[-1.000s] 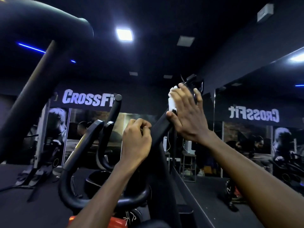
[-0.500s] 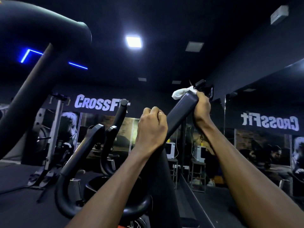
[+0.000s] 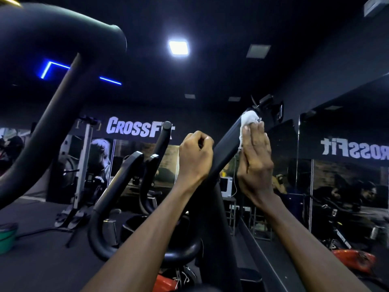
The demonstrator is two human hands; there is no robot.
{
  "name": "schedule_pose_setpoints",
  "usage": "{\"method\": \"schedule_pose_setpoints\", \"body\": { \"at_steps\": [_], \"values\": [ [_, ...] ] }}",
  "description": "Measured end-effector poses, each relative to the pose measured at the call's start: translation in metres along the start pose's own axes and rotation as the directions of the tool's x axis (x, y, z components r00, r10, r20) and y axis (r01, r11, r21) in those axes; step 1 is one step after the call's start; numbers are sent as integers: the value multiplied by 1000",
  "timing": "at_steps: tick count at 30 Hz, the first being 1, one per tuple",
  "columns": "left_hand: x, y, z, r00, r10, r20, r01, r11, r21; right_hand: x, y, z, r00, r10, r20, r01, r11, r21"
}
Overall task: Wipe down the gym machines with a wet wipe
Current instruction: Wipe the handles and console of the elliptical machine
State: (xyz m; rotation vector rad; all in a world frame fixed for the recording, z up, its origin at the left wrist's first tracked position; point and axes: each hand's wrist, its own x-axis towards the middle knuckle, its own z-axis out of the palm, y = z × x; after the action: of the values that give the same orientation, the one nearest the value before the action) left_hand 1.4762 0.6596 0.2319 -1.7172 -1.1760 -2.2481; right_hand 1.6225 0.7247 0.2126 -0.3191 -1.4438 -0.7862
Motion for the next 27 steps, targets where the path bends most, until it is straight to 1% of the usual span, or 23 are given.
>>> {"method": "schedule_pose_setpoints", "body": {
  "at_steps": [2, 3, 4, 5, 6, 7, 8, 10, 11, 12, 14, 15, 16, 18, 19, 21, 22, 24, 25, 26, 27],
  "values": [
    [-1, 0, -1, 999, -30, 12, 30, 999, -41, 2, 0, -4, 1000, 4, 4, -4, 997, -73],
    [-1, 1, 0, 999, -35, 12, 36, 996, -77, 3, -4, -6, 1000, -16, -2, 16, 993, -114],
    [-4, -1, -5, 999, -42, 7, 42, 993, -113, -1, -17, -5, 996, -81, 26, 84, 985, -149],
    [-6, -2, -6, 1000, -29, -8, 28, 987, -157, -6, -25, -4, 979, -192, 73, 202, 962, -181],
    [-10, -5, -8, 1000, -12, -17, 9, 980, -201, -13, -33, -2, 946, -295, 135, 318, 927, -200],
    [-15, -7, -11, 1000, -1, -21, -4, 973, -229, -15, -40, -2, 922, -348, 171, 379, 902, -208],
    [-22, -12, -16, 1000, -4, -11, 1, 969, -247, -14, -45, -3, 926, -336, 170, 367, 905, -216],
    [-34, -21, -26, 1000, -18, 9, 20, 963, -268, -7, -50, -1, 981, -177, 76, 190, 955, -228],
    [-39, -25, -31, 1000, -16, 4, 16, 963, -267, -6, -53, 1, 993, -113, 38, 119, 970, -211],
    [-45, -29, -36, 1000, -8, -16, 3, 965, -262, -9, -62, 4, 993, -106, 53, 114, 979, -171],
    [-59, -35, -48, 996, 23, -83, -42, 972, -230, -27, -90, 9, 955, -225, 195, 229, 973, 4],
    [-68, -38, -54, 993, 49, -109, -70, 976, -206, -37, -104, 9, 930, -262, 259, 246, 965, 91],
    [-75, -41, -56, 989, 76, -125, -98, 979, -181, -42, -112, 8, 922, -239, 303, 199, 967, 157],
    [-88, -47, -55, 988, 88, -124, -104, 985, -135, -40, -123, 2, 936, -56, 348, -35, 968, 249],
    [-93, -47, -52, 991, 77, -107, -88, 990, -108, -36, -124, -3, 934, 12, 356, -118, 954, 277],
    [-101, -51, -47, 994, 71, -87, -75, 996, -47, -29, -124, -14, 909, 39, 415, -184, 930, 317],
    [-104, -54, -45, 992, 78, -98, -79, 997, -15, -24, -123, -21, 878, 44, 477, -233, 909, 346],
    [-110, -62, -43, 985, 116, -129, -108, 992, 72, -15, -119, -30, 792, 67, 607, -355, 859, 369],
    [-116, -68, -42, 980, 139, -144, -120, 984, 129, -11, -117, -32, 772, 75, 631, -386, 844, 373],
    [-121, -74, -40, 974, 156, -165, -125, 975, 183, -7, -114, -33, 776, 90, 624, -402, 833, 380],
    [-127, -80, -38, 967, 159, -197, -115, 969, 219, -2, -113, -34, 799, 112, 591, -409, 822, 397]
  ]
}}
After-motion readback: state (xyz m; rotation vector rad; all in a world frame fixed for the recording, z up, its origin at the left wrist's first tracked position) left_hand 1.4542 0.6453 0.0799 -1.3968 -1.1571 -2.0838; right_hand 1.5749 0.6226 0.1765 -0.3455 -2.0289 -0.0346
